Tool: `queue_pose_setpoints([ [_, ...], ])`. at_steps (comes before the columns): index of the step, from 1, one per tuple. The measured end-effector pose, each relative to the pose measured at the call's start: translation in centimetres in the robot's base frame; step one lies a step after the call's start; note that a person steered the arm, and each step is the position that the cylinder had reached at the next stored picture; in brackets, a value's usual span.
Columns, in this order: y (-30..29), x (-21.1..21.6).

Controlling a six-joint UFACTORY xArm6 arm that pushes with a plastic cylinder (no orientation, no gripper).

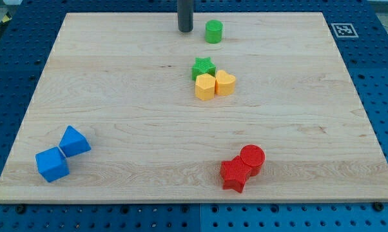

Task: Slightly push the green circle towards the down side of the board

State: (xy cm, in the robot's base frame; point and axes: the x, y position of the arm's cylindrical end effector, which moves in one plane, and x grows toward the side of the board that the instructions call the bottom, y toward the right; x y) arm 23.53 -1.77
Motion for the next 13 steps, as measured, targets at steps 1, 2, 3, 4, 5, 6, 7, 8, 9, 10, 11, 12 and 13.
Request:
queue_pose_setpoints([
  [1, 2.1, -0.3],
  [2, 2.6, 0.1],
  [3, 2.6, 0.1],
  [4, 3.2, 0.1],
  [5, 4.1, 0.1],
  [6, 5.4, 0.6],
  [7, 6.0, 1.5],
  [8, 6.1, 1.5],
  [9, 6.6, 1.5],
  [10, 7.0, 1.5],
  [11, 7.0, 1.5],
  [12, 7.1, 1.5],
  [13, 7.1, 1.5],
])
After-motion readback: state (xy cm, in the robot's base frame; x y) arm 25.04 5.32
